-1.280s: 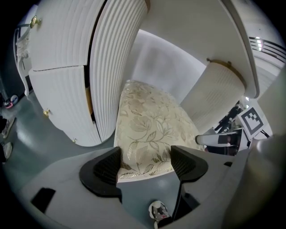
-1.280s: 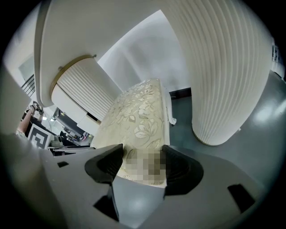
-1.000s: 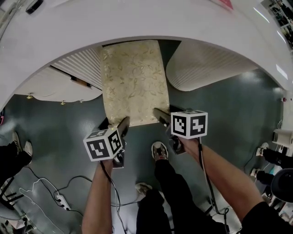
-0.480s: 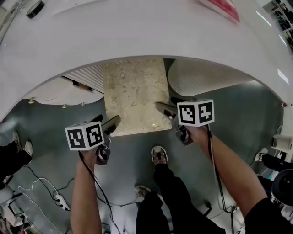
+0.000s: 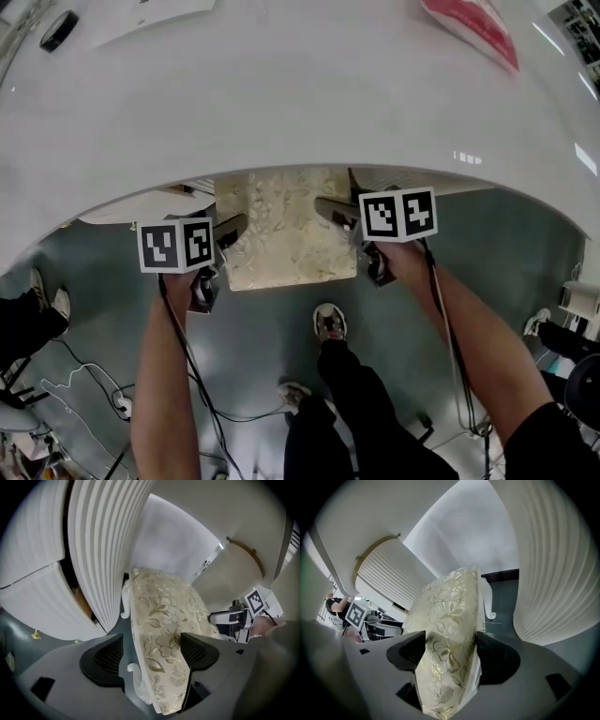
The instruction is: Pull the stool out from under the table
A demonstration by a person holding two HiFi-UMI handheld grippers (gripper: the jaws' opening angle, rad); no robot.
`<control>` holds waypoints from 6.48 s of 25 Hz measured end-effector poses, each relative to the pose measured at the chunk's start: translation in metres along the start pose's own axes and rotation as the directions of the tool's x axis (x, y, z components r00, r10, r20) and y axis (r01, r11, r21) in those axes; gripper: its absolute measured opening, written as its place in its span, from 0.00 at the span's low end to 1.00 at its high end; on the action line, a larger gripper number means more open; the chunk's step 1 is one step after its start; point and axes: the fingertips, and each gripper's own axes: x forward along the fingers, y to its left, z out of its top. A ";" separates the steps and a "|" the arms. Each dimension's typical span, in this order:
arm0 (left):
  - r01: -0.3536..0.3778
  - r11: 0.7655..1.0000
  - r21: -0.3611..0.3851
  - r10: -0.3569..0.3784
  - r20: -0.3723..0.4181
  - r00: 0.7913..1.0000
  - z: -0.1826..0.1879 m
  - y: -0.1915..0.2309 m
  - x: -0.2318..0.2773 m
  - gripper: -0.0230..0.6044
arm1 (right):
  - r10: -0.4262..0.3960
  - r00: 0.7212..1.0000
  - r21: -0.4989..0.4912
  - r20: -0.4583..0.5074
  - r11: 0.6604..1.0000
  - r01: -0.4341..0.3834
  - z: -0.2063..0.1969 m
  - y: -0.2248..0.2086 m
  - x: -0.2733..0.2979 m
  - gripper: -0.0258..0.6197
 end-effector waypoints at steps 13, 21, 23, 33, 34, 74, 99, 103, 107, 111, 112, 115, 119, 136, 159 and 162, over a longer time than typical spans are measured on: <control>0.086 0.996 -0.036 -0.087 -0.019 0.996 -0.002 -0.020 0.000 0.46 | -0.019 0.998 0.000 0.067 1.000 0.019 0.000 0.004 -0.009 0.49; 0.067 0.997 -0.027 -0.068 -0.014 0.998 -0.002 -0.019 0.002 0.44 | -0.050 0.996 0.003 0.078 0.999 0.050 0.001 0.004 -0.006 0.49; 0.063 0.998 -0.026 -0.064 -0.020 0.998 -0.002 -0.022 0.002 0.44 | -0.056 0.996 0.005 0.070 0.998 0.056 0.000 0.004 -0.008 0.49; 0.053 0.997 -0.062 -0.053 0.004 0.999 -0.006 -0.025 -0.003 0.43 | -0.068 0.995 -0.037 0.069 0.997 0.070 0.006 0.007 -0.011 0.49; 0.052 0.996 -0.066 -0.052 -0.003 0.999 -0.007 -0.025 -0.003 0.43 | -0.070 0.995 -0.041 0.064 0.996 0.073 0.006 0.008 -0.012 0.48; 0.152 0.959 -0.240 -0.196 -0.172 0.965 -0.030 -0.019 0.021 0.42 | -0.160 0.973 0.016 -0.167 0.986 0.165 -0.002 -0.003 0.001 0.47; 0.126 0.965 -0.230 -0.198 -0.322 0.926 -0.122 -0.063 -0.006 0.41 | -0.174 0.926 0.105 -0.334 0.970 0.220 -0.115 0.013 -0.050 0.47; 0.111 0.967 -0.228 -0.185 -0.337 0.923 -0.130 -0.065 -0.010 0.41 | -0.170 0.925 0.108 -0.340 0.970 0.218 -0.122 0.016 -0.054 0.47; 0.092 0.967 -0.238 -0.174 -0.352 0.920 -0.138 -0.079 -0.023 0.41 | -0.164 0.922 0.089 -0.351 0.974 0.207 -0.127 0.021 -0.069 0.47; 0.083 0.964 -0.253 -0.171 -0.350 0.921 -0.145 -0.086 -0.025 0.41 | -0.161 0.921 0.080 -0.356 0.976 0.202 -0.132 0.020 -0.075 0.47; 0.083 0.963 -0.256 -0.172 -0.348 0.922 -0.146 -0.086 -0.025 0.41 | -0.160 0.921 0.080 -0.356 0.976 0.201 -0.133 0.020 -0.075 0.47; 0.075 0.963 -0.259 -0.165 -0.347 0.923 -0.147 -0.084 -0.025 0.41 | -0.161 0.917 0.076 -0.364 0.977 0.202 -0.133 0.019 -0.074 0.47; 0.047 0.963 -0.264 -0.138 -0.335 0.932 -0.147 -0.083 -0.026 0.44 | -0.169 0.905 0.064 -0.390 0.976 0.209 -0.133 0.018 -0.074 0.47; -0.103 0.937 -0.335 0.017 -0.252 0.968 -0.127 -0.088 -0.091 0.39 | -0.262 0.919 -0.131 -0.295 0.964 0.233 -0.083 0.055 -0.109 0.47; -0.018 0.982 -0.188 0.043 0.131 0.990 0.067 -0.182 -0.217 0.05 | -0.052 0.997 -0.278 -0.051 0.960 0.036 0.081 0.226 -0.176 0.05; -0.016 0.987 -0.160 0.045 0.178 0.983 0.091 -0.193 -0.239 0.05 | -0.039 0.999 -0.306 -0.030 0.952 0.028 0.100 0.247 -0.191 0.05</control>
